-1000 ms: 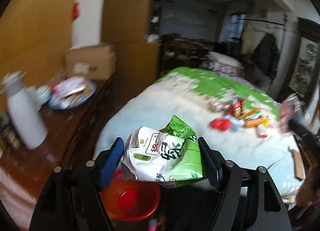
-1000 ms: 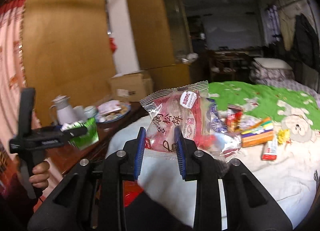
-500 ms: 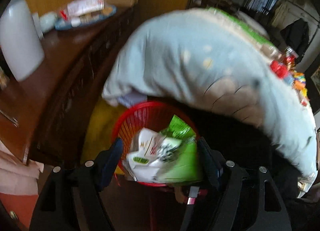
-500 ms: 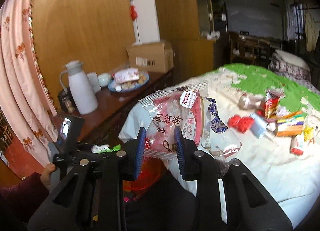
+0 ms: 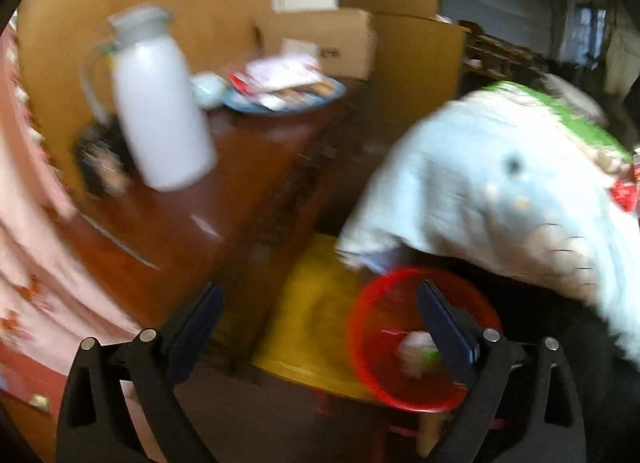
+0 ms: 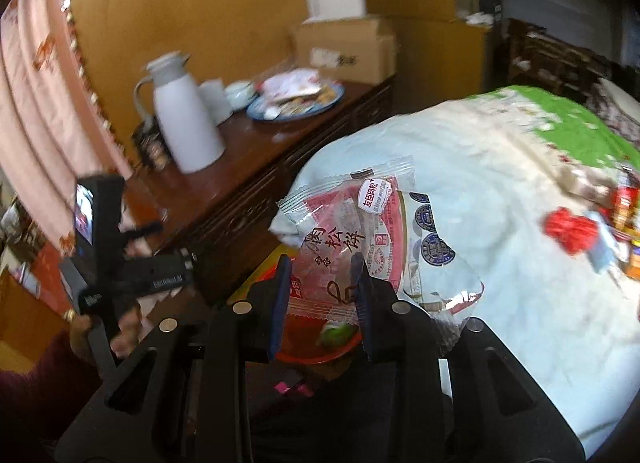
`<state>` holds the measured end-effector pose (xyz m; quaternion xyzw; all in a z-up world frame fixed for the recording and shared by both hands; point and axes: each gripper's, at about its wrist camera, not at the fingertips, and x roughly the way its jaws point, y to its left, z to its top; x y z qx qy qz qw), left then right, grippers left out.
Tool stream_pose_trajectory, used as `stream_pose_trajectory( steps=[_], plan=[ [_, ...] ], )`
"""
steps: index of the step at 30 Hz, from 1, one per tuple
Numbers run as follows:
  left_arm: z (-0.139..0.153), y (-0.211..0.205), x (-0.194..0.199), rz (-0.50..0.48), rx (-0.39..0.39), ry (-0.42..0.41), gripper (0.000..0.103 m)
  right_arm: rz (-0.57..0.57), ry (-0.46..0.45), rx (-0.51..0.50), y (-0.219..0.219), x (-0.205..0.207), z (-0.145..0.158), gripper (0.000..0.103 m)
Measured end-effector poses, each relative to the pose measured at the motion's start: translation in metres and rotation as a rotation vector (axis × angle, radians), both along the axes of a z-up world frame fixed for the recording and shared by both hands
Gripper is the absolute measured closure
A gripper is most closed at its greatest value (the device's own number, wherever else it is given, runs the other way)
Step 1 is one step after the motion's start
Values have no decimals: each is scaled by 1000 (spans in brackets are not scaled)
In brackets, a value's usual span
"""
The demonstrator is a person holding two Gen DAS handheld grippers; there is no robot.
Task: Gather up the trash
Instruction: 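Carry both wrappers to the red wastebasket and open both tools to drop them, then move both tools back over the bed toward the remaining trash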
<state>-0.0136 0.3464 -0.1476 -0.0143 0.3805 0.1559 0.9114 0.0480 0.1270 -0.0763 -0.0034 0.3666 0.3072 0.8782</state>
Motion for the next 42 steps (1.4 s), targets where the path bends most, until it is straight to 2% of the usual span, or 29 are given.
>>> stream_pose_trajectory(
  steps=[2, 10, 14, 15, 18, 22, 28, 35, 42],
  plan=[
    [1, 7, -4, 14, 32, 1, 7, 39, 49, -7, 16, 8, -9, 70],
    [-28, 31, -2, 50, -9, 43, 7, 135, 196, -94, 76, 35, -54, 70],
    [-37, 33, 0, 51, 2, 51, 7, 148, 226, -160, 98, 46, -77, 62],
    [-38, 31, 0, 48, 5, 55, 7, 148, 227, -178, 101, 47, -81, 57],
    [-39, 28, 0, 43, 20, 59, 7, 145, 223, -189, 102, 47, -83, 50],
    [-34, 20, 0, 34, 38, 54, 7, 129, 173, -180, 93, 43, -70, 50],
    [-10, -10, -2, -14, 118, 11, 7, 69, 103, -109, 59, 34, -42, 50],
    [29, -51, -12, -88, 204, -80, 6, -41, -26, 5, -6, 1, 6, 42],
    [74, -104, -23, -202, 223, -177, 6, -160, -139, 81, -71, -35, 39, 37]
  ],
)
